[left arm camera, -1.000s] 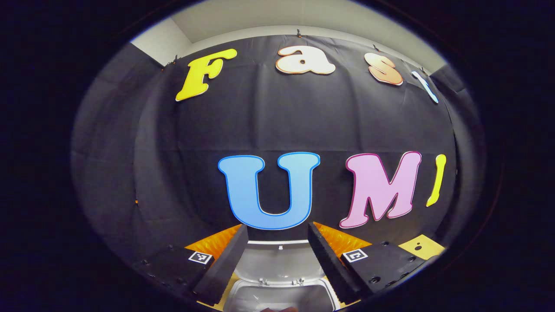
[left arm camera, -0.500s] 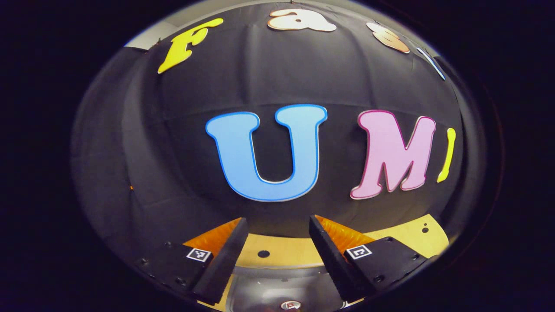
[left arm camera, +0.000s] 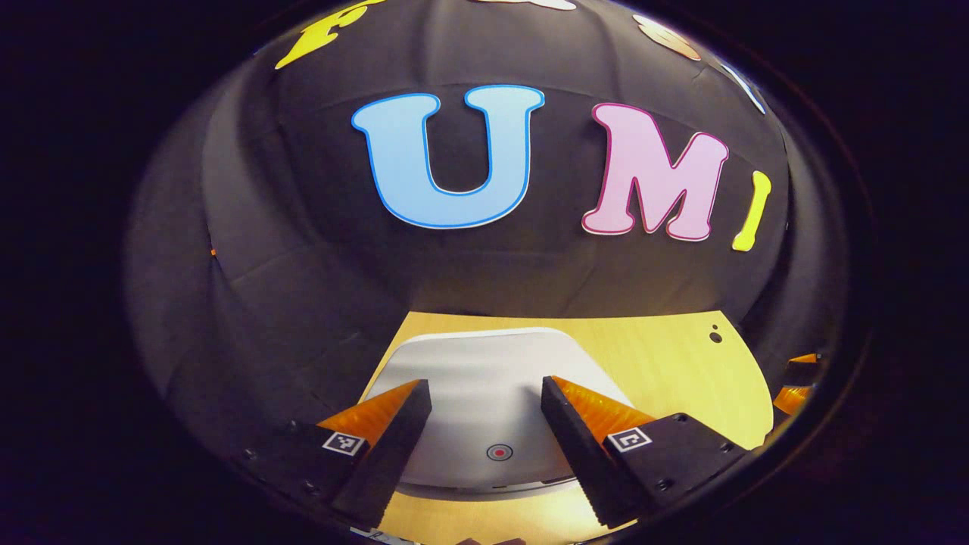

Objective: Press the lid of the desktop garbage bin to open it, pick up the crumpled paper on the desktop and throw it into the bin, then pick up the pop can on the desktop and drop it into the bin, and finally close the garbage bin lid.

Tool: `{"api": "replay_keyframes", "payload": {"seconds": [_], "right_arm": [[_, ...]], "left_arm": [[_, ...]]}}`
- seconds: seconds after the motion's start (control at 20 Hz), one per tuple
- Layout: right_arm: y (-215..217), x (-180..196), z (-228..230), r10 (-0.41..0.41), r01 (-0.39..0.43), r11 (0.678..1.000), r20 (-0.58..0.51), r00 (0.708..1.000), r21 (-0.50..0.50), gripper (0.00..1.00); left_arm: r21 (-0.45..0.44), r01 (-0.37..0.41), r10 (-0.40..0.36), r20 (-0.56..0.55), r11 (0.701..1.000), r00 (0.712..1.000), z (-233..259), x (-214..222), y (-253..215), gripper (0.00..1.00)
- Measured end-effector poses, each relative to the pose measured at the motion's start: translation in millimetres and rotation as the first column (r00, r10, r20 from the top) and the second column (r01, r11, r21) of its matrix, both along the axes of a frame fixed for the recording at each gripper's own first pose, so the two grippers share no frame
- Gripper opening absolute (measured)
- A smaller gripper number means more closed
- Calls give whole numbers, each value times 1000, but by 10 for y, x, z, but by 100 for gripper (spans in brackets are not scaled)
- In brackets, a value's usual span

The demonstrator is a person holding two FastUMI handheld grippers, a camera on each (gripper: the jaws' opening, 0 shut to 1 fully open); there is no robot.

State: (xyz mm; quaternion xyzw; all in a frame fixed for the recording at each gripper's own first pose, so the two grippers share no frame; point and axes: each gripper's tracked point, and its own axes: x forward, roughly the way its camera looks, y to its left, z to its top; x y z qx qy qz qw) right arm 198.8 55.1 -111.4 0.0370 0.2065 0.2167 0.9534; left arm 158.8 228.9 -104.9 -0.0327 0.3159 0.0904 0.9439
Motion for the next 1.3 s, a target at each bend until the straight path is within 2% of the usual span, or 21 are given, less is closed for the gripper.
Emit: {"api": "replay_keyframes", "payload": {"seconds": [0.2,0.3,0.35,0.45,0.5,0.6,0.7,0.85,1.0,1.2,1.3], "right_arm": [[65,-41,-35,27,-27,999,3,1000,-18,95],[35,-50,-73,23,-23,999,1,1000,-23,95],[32,-50,-101,18,-18,1000,-10,1000,-15,95],[46,-86,-113,13,-12,1000,-27,1000,15,95],[50,-107,-118,10,-10,1000,-29,1000,25,95],[18,-146,-144,5,-5,1000,-31,1000,19,95],[-1,-166,-108,1,-1,1000,-20,1000,16,95],[-42,-191,9,-12,12,1000,3,1000,4,95],[-57,-207,228,-40,39,999,57,998,4,95],[-121,-319,668,-143,140,990,207,968,29,94],[-72,-340,845,-163,158,987,263,951,40,95]], "left_arm": [[-29,15,-20,-163,999,986,-351,-221,-51,100],[-40,25,-30,-136,999,990,-347,-148,-72,100],[-61,5,-11,-104,998,995,-333,-108,-78,100],[-10,46,-47,-69,999,997,-378,-100,-55,100],[13,64,-63,-87,998,994,-426,-120,-54,100],[7,65,-64,-65,998,996,-422,-83,-106,99],[9,71,-71,8,997,997,-347,-76,-106,94],[35,25,-27,76,999,997,-295,-16,-116,96],[14,25,-27,175,1000,984,-34,-74,-223,95],[19,11,-16,296,1000,955,329,-350,-442,95],[19,16,-21,342,1000,940,469,-406,-604,95]]}}
